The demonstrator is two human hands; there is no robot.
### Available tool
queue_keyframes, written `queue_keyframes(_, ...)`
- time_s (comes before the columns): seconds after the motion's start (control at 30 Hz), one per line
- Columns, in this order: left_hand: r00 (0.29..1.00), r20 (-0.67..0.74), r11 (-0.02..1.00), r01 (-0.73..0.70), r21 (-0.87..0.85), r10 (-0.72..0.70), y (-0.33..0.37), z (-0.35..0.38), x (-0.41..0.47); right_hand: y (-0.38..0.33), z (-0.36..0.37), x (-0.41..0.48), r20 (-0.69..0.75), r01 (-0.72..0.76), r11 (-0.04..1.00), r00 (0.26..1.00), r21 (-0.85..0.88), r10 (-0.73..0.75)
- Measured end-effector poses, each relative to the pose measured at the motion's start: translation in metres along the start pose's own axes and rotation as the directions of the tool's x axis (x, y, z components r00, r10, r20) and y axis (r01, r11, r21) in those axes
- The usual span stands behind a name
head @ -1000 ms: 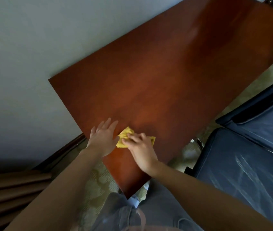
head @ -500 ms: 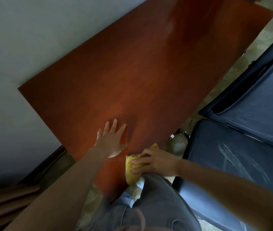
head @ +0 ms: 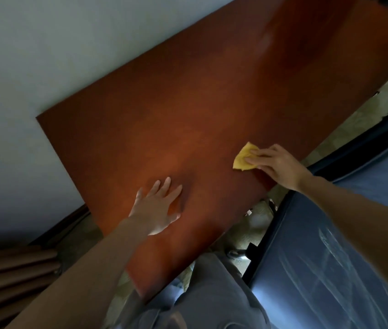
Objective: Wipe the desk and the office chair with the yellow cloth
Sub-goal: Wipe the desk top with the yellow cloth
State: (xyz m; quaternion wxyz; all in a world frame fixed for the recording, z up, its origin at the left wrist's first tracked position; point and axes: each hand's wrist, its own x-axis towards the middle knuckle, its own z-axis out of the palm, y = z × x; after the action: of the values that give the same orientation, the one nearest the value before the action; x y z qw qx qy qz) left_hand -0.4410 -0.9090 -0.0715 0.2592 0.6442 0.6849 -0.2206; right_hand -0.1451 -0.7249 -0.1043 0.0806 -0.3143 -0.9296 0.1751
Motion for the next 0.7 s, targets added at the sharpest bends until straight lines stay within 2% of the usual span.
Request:
queue_keyframes(0.17, 1.0, -0.028, 1.0, 0.001, -0.021, -0.001, -0.001, 0.003, 0.001, 0.037, -0.01, 0.04, -0.038, -0.313, 0.949, 0.949, -0.041, 0.312)
queue_keyframes(0.3, 0.999, -0.039, 0.999, 0.003, -0.039, -0.004, -0.001, 0.005, 0.0, 0.04, -0.012, 0.069, -0.081, -0.55, 0.835, 0.834, -0.027, 0.546)
queue_keyframes(0.4, 0.999, -0.053, 0.999, 0.001, -0.047, -0.003, -0.002, 0.008, -0.003, 0.017, -0.001, 0.082, -0.116, -0.669, 0.738, 0.743, -0.09, 0.659)
queue_keyframes(0.47, 0.998, -0.054, 0.996, 0.006, -0.086, -0.011, -0.002, 0.012, -0.004, -0.006, 0.013, 0.08, -0.116, -0.677, 0.729, 0.736, -0.101, 0.667)
queue_keyframes(0.6, 0.995, -0.095, 0.983, -0.021, -0.183, 0.003, -0.005, 0.016, -0.005, -0.062, 0.039, 0.07, -0.113, -0.607, 0.79, 0.794, -0.086, 0.598)
queue_keyframes(0.7, 0.991, -0.131, 0.98, -0.062, -0.191, 0.037, -0.011, 0.016, -0.007, -0.107, 0.055, 0.06, -0.064, -0.551, 0.83, 0.834, -0.083, 0.548)
